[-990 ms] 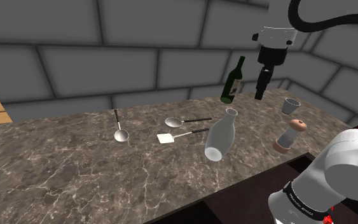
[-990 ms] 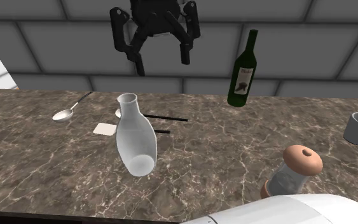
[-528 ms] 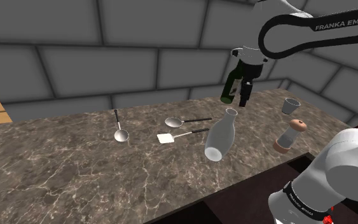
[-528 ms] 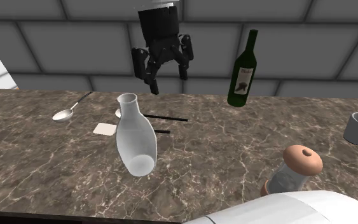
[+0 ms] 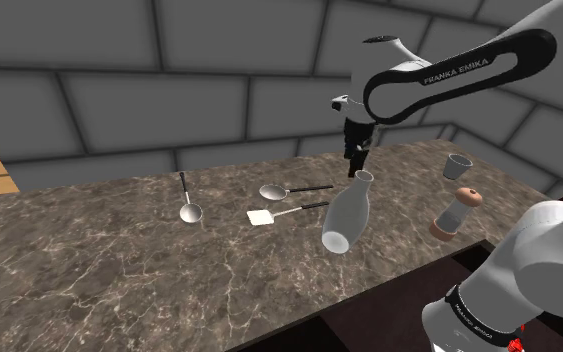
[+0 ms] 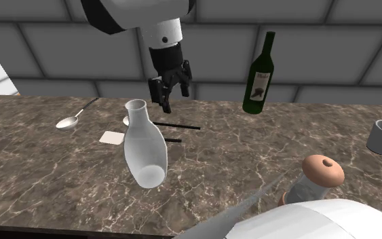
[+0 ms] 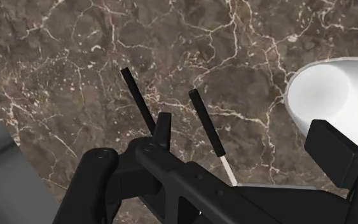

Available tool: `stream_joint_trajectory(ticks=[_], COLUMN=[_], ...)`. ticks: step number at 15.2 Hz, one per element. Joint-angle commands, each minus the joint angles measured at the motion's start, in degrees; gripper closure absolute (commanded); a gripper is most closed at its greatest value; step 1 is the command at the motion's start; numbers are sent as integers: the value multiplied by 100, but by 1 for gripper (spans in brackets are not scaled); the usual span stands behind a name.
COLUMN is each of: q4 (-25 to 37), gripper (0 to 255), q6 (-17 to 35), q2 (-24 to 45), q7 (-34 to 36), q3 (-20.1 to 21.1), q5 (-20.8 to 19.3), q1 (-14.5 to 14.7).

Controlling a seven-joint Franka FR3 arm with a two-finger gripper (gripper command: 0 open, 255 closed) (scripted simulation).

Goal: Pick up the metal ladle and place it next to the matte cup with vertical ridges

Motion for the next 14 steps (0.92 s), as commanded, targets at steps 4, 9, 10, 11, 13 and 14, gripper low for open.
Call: stream_joint_trajectory(ticks=[4, 9, 10, 11, 13, 14], q4=[330, 794, 902, 1015, 1255, 1258], gripper=[0, 0, 0, 0, 0, 0], q6=[947, 1729, 1866, 1996, 2238, 2240], q2=[1072, 2128, 2337, 2544, 2953, 2958], q7=[-756, -1457, -1589, -1719, -1967, -1969], q3=[-49, 18, 44, 74, 141, 145], q5=[-79, -120, -131, -145, -182, -185], q1=[120, 191, 199, 204, 214, 210])
